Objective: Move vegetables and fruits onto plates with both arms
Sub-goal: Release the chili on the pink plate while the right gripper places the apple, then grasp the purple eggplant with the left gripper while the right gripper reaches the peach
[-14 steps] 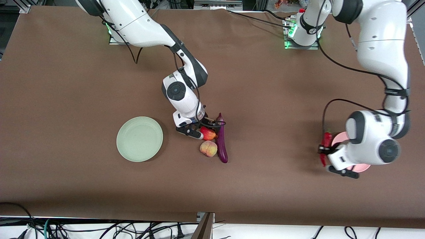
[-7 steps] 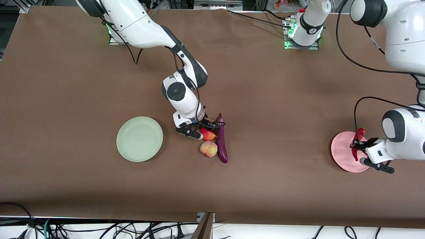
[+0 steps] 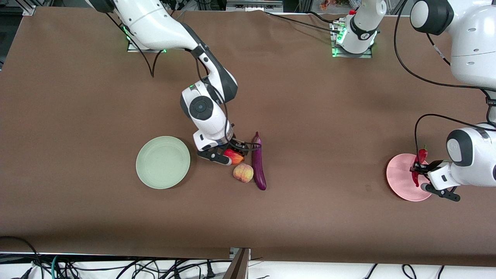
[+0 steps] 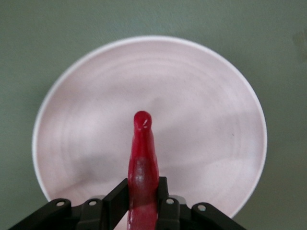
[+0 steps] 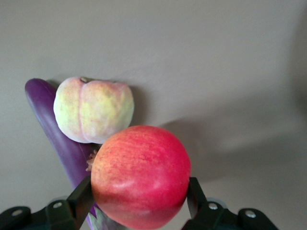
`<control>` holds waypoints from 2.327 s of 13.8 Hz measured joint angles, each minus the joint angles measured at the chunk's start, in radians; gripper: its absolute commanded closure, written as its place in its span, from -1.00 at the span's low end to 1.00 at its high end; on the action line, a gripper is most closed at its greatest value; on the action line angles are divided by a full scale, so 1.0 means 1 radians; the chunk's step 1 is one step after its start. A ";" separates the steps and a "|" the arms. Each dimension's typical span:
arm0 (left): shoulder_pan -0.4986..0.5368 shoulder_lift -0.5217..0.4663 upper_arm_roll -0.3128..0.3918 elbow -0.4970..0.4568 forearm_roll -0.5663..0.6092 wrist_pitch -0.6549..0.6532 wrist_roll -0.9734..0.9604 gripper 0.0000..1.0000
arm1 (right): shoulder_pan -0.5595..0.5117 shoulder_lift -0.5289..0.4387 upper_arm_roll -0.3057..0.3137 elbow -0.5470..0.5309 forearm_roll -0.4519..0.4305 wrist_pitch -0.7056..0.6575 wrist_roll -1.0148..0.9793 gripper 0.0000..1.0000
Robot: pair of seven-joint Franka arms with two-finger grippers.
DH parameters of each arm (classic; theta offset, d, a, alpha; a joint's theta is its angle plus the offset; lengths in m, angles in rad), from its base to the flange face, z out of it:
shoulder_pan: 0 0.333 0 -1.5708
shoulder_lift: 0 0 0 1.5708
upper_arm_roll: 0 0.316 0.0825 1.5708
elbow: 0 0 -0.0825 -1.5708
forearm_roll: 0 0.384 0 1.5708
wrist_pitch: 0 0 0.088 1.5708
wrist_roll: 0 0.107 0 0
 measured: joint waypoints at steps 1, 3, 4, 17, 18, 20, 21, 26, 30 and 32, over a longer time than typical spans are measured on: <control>0.000 0.002 0.000 0.000 0.000 0.020 0.000 0.63 | -0.018 -0.024 -0.004 0.000 -0.001 -0.045 -0.052 0.23; 0.000 0.007 0.000 0.000 0.000 0.045 0.000 -0.71 | -0.077 -0.059 -0.011 0.000 -0.004 -0.135 -0.199 0.23; 0.000 0.010 0.000 0.000 0.001 0.062 0.001 -1.00 | -0.121 -0.068 -0.014 0.000 -0.005 -0.173 -0.289 0.23; -0.059 -0.153 -0.033 0.096 0.001 -0.246 -0.055 -1.00 | -0.392 -0.027 -0.041 -0.054 -0.016 -0.254 -0.705 0.21; -0.084 -0.173 -0.035 0.096 0.000 -0.273 -0.093 -1.00 | -0.392 -0.022 -0.046 -0.054 -0.018 -0.254 -0.705 0.21; -0.138 -0.200 -0.047 0.096 0.000 -0.305 -0.182 -1.00 | -0.392 -0.014 -0.051 -0.055 -0.019 -0.254 -0.708 0.21; -0.160 -0.206 -0.064 0.096 0.000 -0.321 -0.232 -1.00 | -0.392 -0.012 -0.052 -0.055 -0.019 -0.254 -0.709 0.21; -0.197 -0.208 -0.223 0.094 -0.020 -0.354 -0.581 -1.00 | -0.396 -0.006 -0.052 -0.065 -0.019 -0.255 -0.709 -1.00; -0.352 -0.169 -0.252 0.077 -0.031 -0.274 -0.887 -1.00 | -0.411 -0.011 -0.054 -0.055 -0.025 -0.252 -0.737 -1.00; -0.437 -0.132 -0.253 0.071 -0.053 -0.183 -1.006 -1.00 | -0.415 -0.017 -0.054 -0.033 -0.030 -0.252 -0.759 -1.00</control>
